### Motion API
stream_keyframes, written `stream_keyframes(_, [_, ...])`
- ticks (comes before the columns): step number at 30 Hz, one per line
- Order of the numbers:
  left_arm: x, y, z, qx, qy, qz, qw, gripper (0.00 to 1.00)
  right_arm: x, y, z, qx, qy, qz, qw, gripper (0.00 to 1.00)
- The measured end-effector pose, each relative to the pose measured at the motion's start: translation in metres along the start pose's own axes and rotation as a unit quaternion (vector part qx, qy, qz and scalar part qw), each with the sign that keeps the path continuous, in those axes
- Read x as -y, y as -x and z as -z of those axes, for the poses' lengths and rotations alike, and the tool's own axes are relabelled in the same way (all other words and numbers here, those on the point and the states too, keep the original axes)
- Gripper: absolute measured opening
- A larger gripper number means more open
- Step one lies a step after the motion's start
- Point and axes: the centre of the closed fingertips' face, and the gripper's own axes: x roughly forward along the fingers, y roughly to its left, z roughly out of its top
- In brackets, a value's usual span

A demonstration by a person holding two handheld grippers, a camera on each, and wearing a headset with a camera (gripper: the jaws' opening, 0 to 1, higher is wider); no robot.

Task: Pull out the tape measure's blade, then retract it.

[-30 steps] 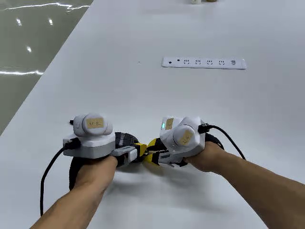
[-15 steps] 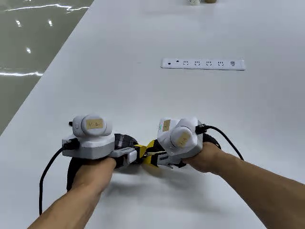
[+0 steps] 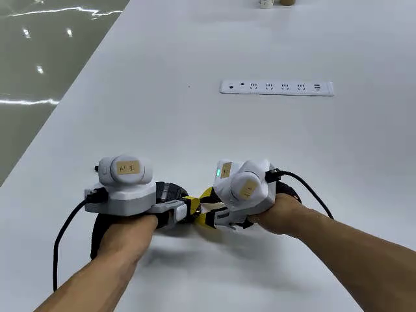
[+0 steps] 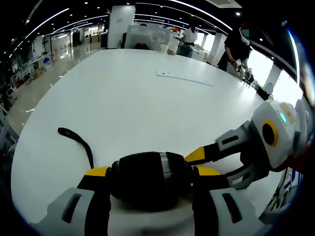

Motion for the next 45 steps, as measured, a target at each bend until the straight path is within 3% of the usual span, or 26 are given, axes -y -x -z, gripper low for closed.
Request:
stream_keyframes(9, [-0.002,0.009,-0.002,0.007,-0.01,0.002,0.9999,0.66,-0.003,0.008,-0.002,0.003,-0.002,0.005,1.0,0.22])
stream_keyframes(14, [0.002,0.012,-0.004,0.012,-0.012,0.017,0.9997,0.68,-0.001,0.019,-0.002,0.004,-0.005,0.015,0.9999,0.23])
stream_keyframes(23, [0.008,0.021,-0.004,0.017,-0.036,0.037,0.9985,0.73,0.001,0.04,0.005,0.008,-0.022,0.033,0.9992,0.31])
stream_keyframes(35, [0.019,0.034,-0.007,0.038,-0.077,0.066,0.9941,0.79,-0.005,0.071,0.013,0.021,-0.063,0.059,0.9961,0.39])
stream_keyframes(45, [0.018,0.041,0.002,0.033,-0.099,0.076,0.9917,0.81,-0.013,0.094,0.02,0.032,-0.09,0.076,0.9925,0.44])
